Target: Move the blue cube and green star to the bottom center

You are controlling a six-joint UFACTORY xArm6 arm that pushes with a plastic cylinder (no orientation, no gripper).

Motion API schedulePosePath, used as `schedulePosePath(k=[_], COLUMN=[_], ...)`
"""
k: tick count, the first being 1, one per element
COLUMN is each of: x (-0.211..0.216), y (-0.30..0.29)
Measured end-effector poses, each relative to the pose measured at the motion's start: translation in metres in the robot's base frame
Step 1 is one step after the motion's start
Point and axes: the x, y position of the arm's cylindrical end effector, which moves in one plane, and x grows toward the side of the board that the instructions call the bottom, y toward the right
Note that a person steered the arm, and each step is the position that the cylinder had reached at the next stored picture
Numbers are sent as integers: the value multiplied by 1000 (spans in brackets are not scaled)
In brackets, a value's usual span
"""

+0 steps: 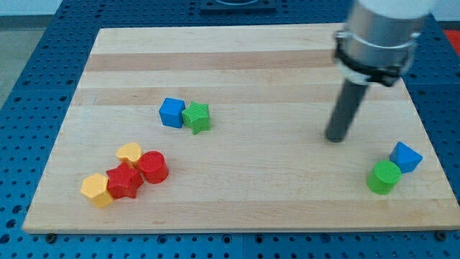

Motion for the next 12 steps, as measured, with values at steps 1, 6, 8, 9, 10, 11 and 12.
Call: schedulePosePath(k=[1,6,8,9,10,11,12], x=[-14,-85,-98,-88,-80,-80,-75], y=[-61,-239,-289,-308,-321,-321,-308])
